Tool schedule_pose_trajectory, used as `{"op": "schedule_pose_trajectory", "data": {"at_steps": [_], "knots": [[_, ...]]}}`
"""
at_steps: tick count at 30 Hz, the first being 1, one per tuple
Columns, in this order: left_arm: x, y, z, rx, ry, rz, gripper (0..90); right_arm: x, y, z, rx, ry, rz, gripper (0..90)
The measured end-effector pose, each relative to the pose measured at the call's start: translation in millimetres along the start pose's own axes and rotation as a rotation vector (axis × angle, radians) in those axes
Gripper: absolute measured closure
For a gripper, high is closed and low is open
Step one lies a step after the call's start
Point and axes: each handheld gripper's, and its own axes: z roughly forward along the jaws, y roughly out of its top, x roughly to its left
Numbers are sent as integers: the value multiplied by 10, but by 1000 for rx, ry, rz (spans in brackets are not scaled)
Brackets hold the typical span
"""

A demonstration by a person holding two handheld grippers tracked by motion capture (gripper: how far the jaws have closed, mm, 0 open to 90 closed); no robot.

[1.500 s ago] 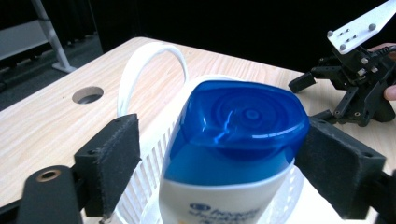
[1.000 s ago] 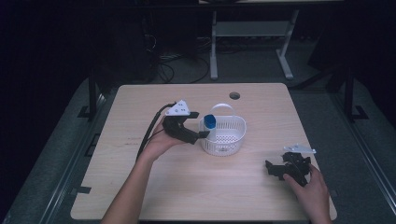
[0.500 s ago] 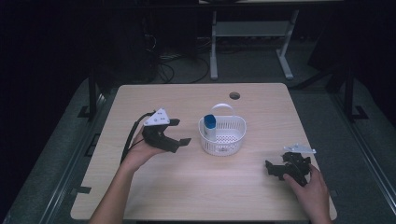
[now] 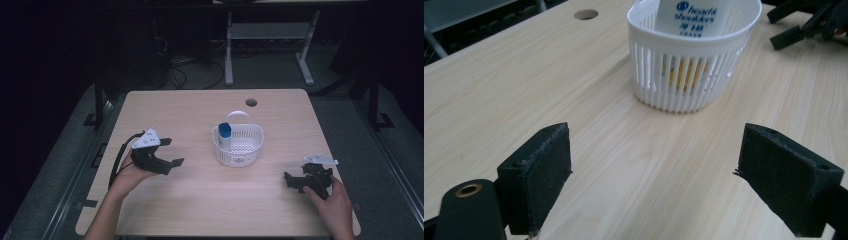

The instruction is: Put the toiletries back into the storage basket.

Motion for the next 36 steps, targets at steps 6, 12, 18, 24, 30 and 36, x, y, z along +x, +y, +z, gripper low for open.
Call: {"op": "schedule_pose_trajectory", "data": {"at_steps": [6, 12, 18, 24, 30, 36], "knots": [[-18, -162, -85, 35, 28, -8, 136, 0, 0, 0, 0, 0, 0, 0], [-43, -358, -142, 82, 51, -17, 135, 0, 0, 0, 0, 0, 0, 0], [-63, -536, -178, 129, 77, -22, 135, 0, 0, 0, 0, 0, 0, 0], [-74, -650, -215, 169, 93, -25, 136, 0, 0, 0, 0, 0, 0, 0], [-67, -769, -238, 207, 115, -30, 135, 0, 0, 0, 0, 0, 0, 0], [-62, -878, -210, 253, 127, -28, 135, 0, 0, 0, 0, 0, 0, 0]]}}
